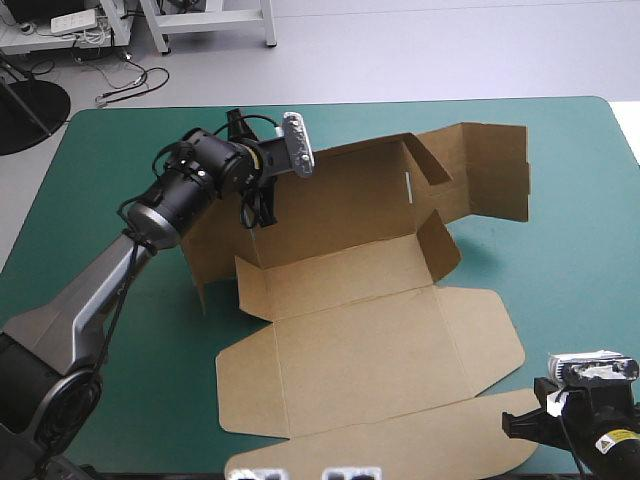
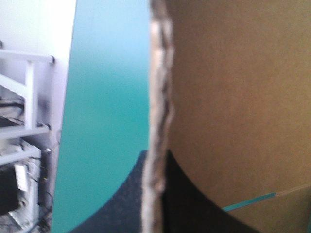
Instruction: Fold the box
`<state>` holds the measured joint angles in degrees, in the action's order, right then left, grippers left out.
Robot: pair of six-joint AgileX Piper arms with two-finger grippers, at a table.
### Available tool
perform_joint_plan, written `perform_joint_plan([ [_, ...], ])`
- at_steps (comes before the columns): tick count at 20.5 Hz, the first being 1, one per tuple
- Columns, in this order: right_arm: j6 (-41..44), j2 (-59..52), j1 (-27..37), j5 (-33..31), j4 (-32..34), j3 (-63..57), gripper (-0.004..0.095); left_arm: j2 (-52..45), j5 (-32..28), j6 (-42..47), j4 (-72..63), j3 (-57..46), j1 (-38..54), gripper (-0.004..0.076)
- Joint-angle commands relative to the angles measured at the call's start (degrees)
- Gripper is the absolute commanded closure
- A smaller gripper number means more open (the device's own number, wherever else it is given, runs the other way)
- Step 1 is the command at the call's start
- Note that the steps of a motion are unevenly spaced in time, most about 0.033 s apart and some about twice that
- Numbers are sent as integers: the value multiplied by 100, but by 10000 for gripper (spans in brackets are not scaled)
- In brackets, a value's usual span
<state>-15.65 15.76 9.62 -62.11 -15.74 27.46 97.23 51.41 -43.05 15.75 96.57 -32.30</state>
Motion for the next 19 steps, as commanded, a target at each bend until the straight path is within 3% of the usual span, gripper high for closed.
perform_joint_plan([
  [1,36,58,-5,338,-73,157,923,-299,-555,30,407,219,-494,733],
  [4,202,58,-5,373,7,157,923,-302,-609,507,667,219,-1027,734],
  [8,1001,58,-5,514,458,359,923,-352,-1157,1842,2319,-186,-1728,734],
  [10,1121,90,-5,538,525,714,923,-410,-1547,2993,3546,-777,-1882,734],
  [12,1348,388,-5,589,631,1416,923,-522,-1562,5051,5517,-1717,-2064,734],
  [16,1427,1429,-5,904,579,2595,923,-776,-1468,7443,7690,-2768,-2373,734],
  [19,1334,2266,-5,1073,405,3429,923,-789,-1278,7766,8054,-3070,-2458,734],
])
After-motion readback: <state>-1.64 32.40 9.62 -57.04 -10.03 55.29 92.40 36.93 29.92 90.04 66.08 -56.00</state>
